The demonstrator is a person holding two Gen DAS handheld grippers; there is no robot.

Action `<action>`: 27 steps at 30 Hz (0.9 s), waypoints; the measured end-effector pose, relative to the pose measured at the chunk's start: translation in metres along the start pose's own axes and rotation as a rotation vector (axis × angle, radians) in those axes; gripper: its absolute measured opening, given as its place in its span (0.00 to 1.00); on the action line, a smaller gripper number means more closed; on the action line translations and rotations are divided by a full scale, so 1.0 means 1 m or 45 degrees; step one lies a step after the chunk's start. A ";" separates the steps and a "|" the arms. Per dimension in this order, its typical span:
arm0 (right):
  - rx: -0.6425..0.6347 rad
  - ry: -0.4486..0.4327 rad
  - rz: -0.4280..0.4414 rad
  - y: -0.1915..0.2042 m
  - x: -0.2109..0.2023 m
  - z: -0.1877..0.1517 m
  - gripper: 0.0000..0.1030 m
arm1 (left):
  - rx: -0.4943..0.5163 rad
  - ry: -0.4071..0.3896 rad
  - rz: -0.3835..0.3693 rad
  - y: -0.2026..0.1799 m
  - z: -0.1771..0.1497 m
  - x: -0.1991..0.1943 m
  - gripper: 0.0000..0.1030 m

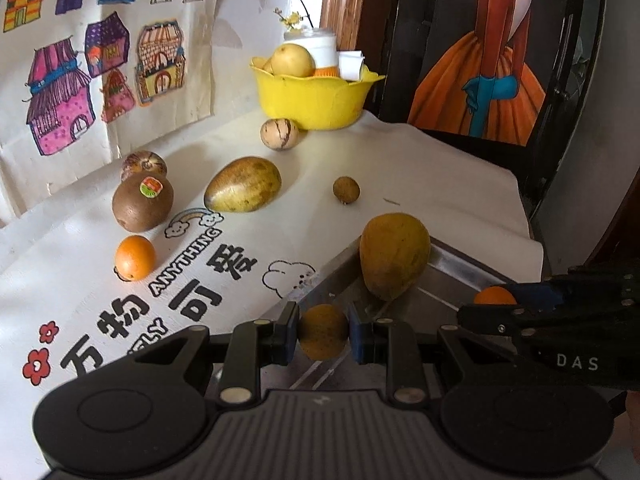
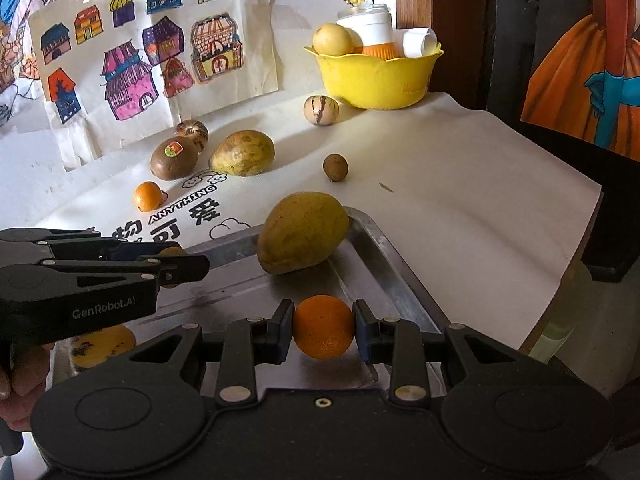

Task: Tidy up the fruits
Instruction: 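Carry the brown fruit with the left tool while the right tool carries the orange to the tray, then release the brown fruit from the left tool while the right tool releases the orange into the tray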

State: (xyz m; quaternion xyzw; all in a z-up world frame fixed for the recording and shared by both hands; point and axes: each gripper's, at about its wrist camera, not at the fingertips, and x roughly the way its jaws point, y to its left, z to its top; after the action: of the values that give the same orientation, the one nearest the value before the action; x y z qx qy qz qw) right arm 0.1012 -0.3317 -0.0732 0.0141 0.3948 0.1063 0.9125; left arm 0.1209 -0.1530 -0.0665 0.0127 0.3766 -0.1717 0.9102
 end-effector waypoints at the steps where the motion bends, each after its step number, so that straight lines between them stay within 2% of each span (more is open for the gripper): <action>1: -0.004 0.001 -0.004 0.000 0.001 0.000 0.32 | 0.002 0.003 0.000 -0.001 0.000 0.001 0.27; 16: 0.008 0.042 -0.009 -0.004 0.007 -0.006 0.33 | -0.018 0.072 0.007 0.002 -0.006 0.012 0.28; 22: 0.004 0.057 -0.017 -0.003 0.006 -0.008 0.34 | -0.033 0.061 0.006 0.003 -0.006 0.009 0.40; 24: 0.003 0.061 -0.017 -0.003 0.006 -0.009 0.34 | -0.037 0.051 0.001 0.004 -0.005 0.006 0.47; 27: 0.002 0.062 -0.023 -0.003 0.004 -0.010 0.40 | -0.042 0.039 -0.001 0.004 -0.005 0.003 0.56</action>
State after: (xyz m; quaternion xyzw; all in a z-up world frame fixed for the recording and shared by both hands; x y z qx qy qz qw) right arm 0.0974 -0.3342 -0.0836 0.0086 0.4172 0.0980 0.9035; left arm 0.1211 -0.1492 -0.0726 0.0002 0.3932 -0.1655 0.9045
